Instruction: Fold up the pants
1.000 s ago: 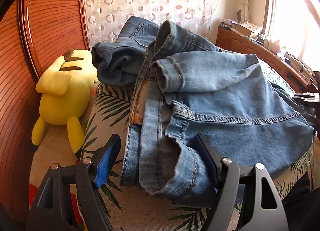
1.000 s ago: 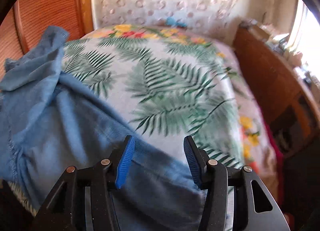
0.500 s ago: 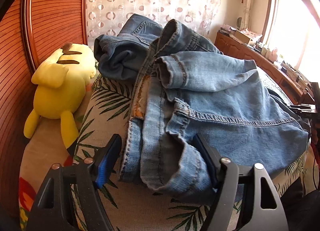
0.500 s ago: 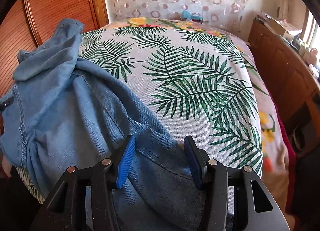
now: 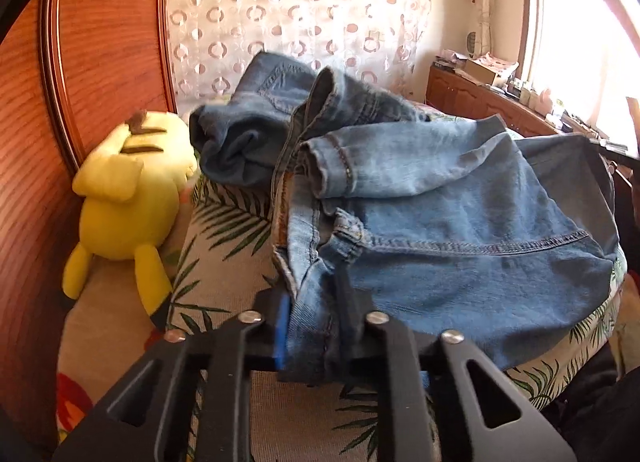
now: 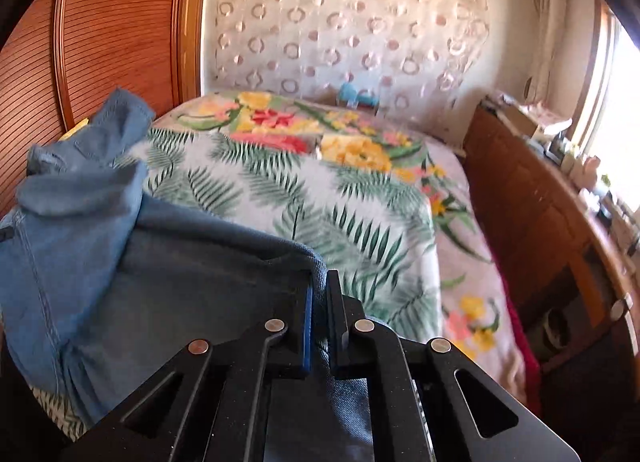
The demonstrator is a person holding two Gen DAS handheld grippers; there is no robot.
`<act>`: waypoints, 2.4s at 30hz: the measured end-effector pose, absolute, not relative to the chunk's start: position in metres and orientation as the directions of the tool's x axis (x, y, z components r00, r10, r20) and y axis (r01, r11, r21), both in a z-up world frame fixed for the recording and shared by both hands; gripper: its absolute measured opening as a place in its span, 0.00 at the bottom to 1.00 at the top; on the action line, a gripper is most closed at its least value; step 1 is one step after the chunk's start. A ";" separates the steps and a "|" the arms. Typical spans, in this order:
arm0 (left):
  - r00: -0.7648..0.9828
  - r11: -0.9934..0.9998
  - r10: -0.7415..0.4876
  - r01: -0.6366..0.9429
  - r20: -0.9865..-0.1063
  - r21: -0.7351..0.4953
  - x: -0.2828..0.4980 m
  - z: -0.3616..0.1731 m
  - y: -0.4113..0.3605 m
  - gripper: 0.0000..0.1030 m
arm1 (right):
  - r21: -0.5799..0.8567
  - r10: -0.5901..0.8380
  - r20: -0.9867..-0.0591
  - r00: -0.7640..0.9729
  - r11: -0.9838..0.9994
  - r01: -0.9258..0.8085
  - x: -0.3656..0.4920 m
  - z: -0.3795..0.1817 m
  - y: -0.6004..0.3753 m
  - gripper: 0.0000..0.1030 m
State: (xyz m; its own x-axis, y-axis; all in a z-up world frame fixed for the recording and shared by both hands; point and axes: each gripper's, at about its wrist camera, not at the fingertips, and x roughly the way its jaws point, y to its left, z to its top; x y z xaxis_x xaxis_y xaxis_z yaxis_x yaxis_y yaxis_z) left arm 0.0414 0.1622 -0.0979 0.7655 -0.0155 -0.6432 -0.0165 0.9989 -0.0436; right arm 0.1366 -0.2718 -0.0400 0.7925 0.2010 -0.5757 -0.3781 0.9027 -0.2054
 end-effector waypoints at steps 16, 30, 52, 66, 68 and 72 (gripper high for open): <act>0.778 0.985 -0.173 0.135 -0.604 -0.107 0.052 -0.075 0.085 0.11 | -0.316 0.025 -0.512 0.858 0.924 -0.216 0.191 -0.010 -0.271 0.05; 0.773 0.987 -0.158 0.102 -0.614 -0.126 0.057 -0.073 0.096 0.48 | -0.213 0.094 -0.566 0.819 0.943 -0.255 0.195 -0.056 -0.236 0.50; 0.697 0.978 -0.201 0.186 -0.688 -0.097 0.128 -0.075 0.095 0.27 | 0.065 0.415 -0.612 0.673 0.875 -0.480 0.141 -0.146 -0.194 0.50; 0.763 0.994 -0.092 0.111 -0.640 -0.010 0.172 -0.026 0.114 0.19 | 0.088 0.432 -0.598 0.675 0.873 -0.481 0.132 -0.155 -0.195 0.50; 0.757 0.994 -0.090 0.106 -0.647 -0.013 0.170 -0.030 0.115 0.30 | 0.089 0.433 -0.597 0.676 0.873 -0.480 0.131 -0.155 -0.194 0.50; 0.761 0.993 -0.106 0.108 -0.640 -0.036 0.161 -0.036 0.118 0.54 | 0.100 0.432 -0.596 0.677 0.876 -0.472 0.128 -0.153 -0.201 0.50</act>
State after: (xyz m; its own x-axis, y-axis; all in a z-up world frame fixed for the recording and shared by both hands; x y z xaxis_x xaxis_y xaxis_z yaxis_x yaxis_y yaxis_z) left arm 0.1609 0.1176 -0.0358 0.7607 -0.1063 -0.6403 0.1081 0.9935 -0.0364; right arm 0.1277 -0.2007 -0.1531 0.6770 0.4322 -0.5957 -0.4717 0.8761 0.0996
